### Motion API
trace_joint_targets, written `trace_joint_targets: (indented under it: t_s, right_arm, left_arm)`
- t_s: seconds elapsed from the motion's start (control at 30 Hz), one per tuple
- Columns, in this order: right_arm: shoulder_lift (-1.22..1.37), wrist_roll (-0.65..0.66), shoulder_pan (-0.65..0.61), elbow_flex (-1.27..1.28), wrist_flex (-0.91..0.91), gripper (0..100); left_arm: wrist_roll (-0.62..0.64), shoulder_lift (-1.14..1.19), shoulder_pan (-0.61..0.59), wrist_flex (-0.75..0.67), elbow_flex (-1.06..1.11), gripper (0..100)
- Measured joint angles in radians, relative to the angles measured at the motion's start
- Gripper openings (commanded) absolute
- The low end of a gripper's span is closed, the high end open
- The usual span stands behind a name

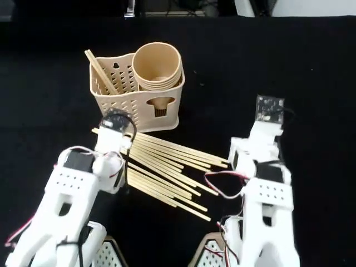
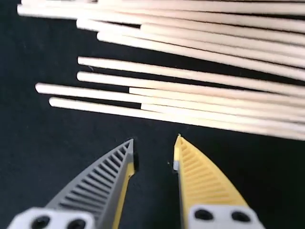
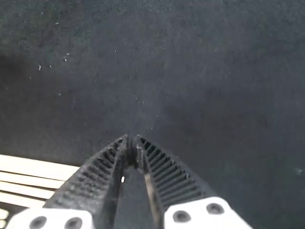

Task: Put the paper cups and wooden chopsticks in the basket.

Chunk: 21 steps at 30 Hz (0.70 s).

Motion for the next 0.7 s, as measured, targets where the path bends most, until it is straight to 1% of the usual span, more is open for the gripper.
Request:
trace_joint_targets:
  t_s: [0.13, 0.27, 0.3, 0.4, 0.43, 0.7]
  right_arm:
    - [-0.015, 0.000, -0.002, 0.063, -0.057, 2.1]
    - [-0.015, 0.000, -0.002, 0.083, -0.094, 2.1]
    - [-0.015, 0.000, -0.002, 0.083, -0.097, 2.1]
    - [-0.015, 0.000, -0.002, 0.083, -0.097, 2.1]
    - [-0.015, 0.000, -0.002, 0.083, -0.097, 2.1]
    - [-0.015, 0.000, -0.002, 0.083, -0.097, 2.1]
  left_arm:
    - [0.115, 0.101, 0.005, -0.018, -0.020, 15]
    - [0.189, 0.190, 0.006, -0.072, -0.020, 16]
    - [0.206, 0.216, 0.006, -0.083, -0.020, 17]
    - [0.250, 0.290, 0.006, -0.106, -0.040, 24]
    - [0.261, 0.311, 0.006, -0.110, -0.046, 26]
    - [0.279, 0.382, 0.008, -0.132, -0.081, 24]
